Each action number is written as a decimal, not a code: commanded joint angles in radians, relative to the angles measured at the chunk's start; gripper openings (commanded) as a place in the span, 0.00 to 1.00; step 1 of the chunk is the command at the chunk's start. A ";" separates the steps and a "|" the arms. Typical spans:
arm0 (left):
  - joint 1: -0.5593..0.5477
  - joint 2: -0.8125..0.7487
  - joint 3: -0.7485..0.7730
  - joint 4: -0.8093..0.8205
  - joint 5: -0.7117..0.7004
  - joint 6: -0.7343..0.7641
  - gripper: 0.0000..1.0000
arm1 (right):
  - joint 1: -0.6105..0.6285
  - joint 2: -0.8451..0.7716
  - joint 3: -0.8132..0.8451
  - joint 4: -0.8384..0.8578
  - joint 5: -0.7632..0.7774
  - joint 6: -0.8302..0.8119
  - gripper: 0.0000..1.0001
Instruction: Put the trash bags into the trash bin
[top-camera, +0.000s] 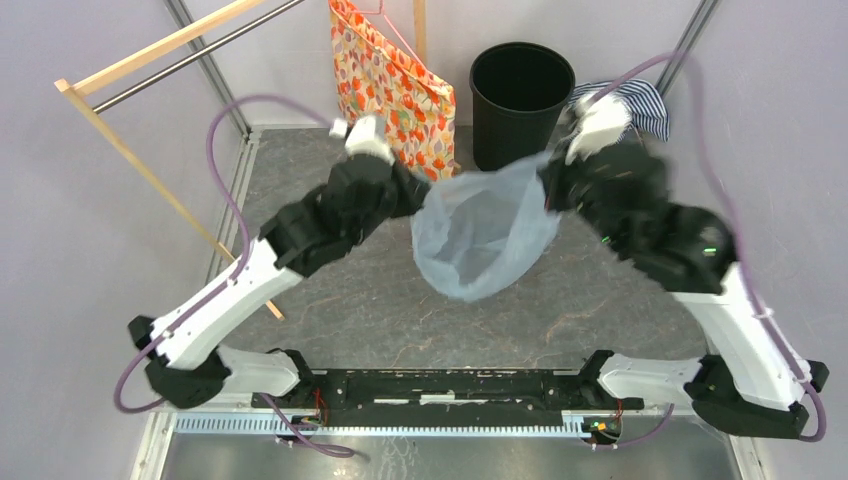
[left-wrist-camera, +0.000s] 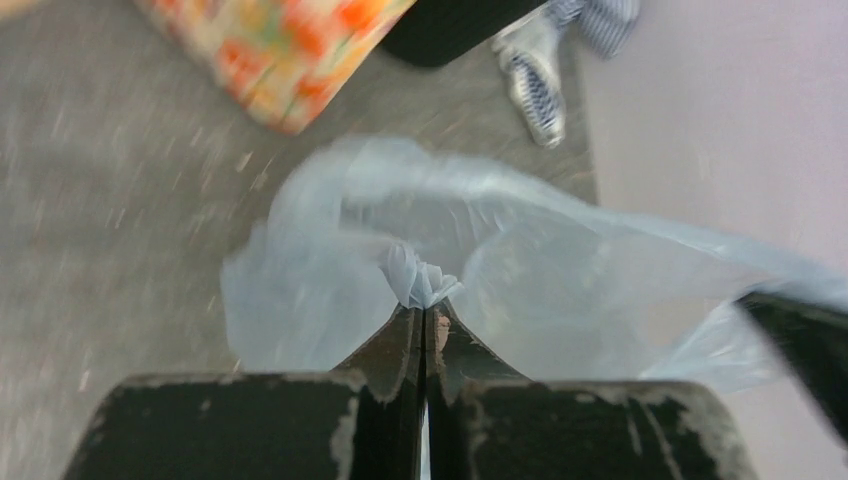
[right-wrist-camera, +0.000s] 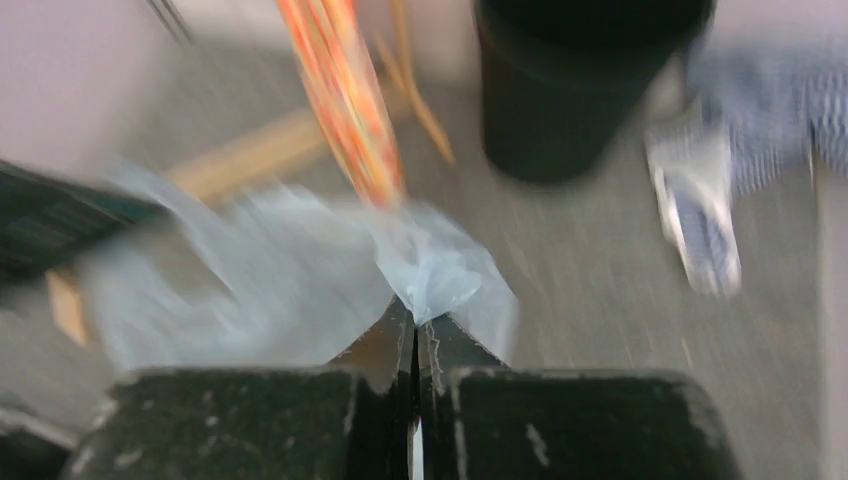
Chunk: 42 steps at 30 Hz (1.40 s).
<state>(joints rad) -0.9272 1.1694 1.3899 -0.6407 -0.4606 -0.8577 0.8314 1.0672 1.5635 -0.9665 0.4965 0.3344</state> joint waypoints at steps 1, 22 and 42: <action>-0.012 0.152 0.486 0.020 0.113 0.366 0.02 | 0.003 0.053 0.555 0.181 0.017 -0.201 0.00; -0.219 -0.097 -0.222 -0.087 0.099 0.132 0.02 | 0.026 -0.394 -0.482 0.262 -0.180 0.039 0.00; -0.267 0.013 -0.465 -0.008 0.118 0.030 0.02 | 0.029 -0.579 -1.129 0.448 -0.308 0.186 0.00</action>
<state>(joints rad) -1.1500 1.1866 1.2236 -0.5194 -0.4347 -0.6224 0.8558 0.6102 0.7082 -0.3946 0.2771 0.3607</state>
